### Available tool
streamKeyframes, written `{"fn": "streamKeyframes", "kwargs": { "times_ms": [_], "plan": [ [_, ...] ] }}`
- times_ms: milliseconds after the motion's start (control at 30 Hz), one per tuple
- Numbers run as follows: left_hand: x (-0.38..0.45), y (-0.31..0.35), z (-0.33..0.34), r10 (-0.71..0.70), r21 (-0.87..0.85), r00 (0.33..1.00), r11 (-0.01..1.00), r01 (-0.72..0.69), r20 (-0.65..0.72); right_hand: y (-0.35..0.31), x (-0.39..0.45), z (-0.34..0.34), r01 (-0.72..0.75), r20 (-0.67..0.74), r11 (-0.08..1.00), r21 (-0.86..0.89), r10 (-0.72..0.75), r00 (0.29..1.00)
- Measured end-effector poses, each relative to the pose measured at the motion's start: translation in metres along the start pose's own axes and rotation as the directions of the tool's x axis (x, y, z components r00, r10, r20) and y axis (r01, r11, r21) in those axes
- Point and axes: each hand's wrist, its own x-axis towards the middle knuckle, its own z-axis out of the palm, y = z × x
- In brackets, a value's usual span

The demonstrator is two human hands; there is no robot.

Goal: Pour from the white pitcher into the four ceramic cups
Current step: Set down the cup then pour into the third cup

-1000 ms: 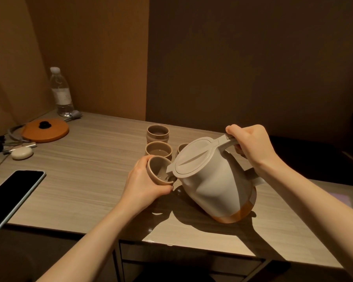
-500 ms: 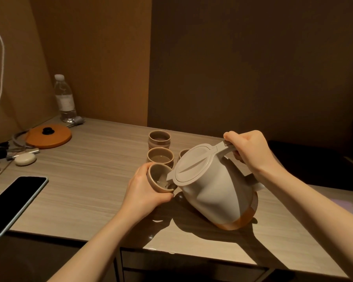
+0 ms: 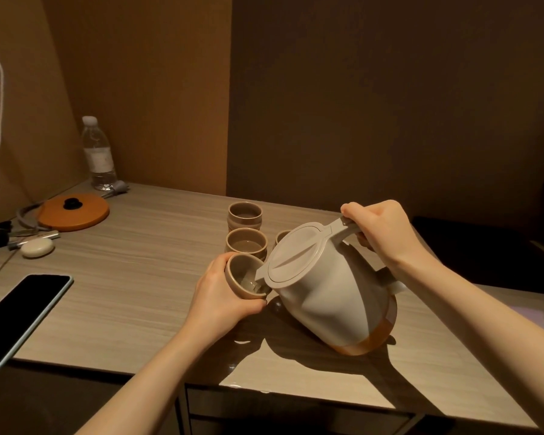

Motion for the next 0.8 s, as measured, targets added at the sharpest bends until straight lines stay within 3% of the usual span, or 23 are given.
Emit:
{"fn": "streamKeyframes", "kwargs": {
  "times_ms": [800],
  "plan": [
    [0.0010,-0.0039,0.0015,-0.026,-0.011,1.000,1.000,0.026,0.000,0.0025,0.0027,0.0026,-0.011,0.008,0.999,-0.030,0.012,1.000]
  ]
}}
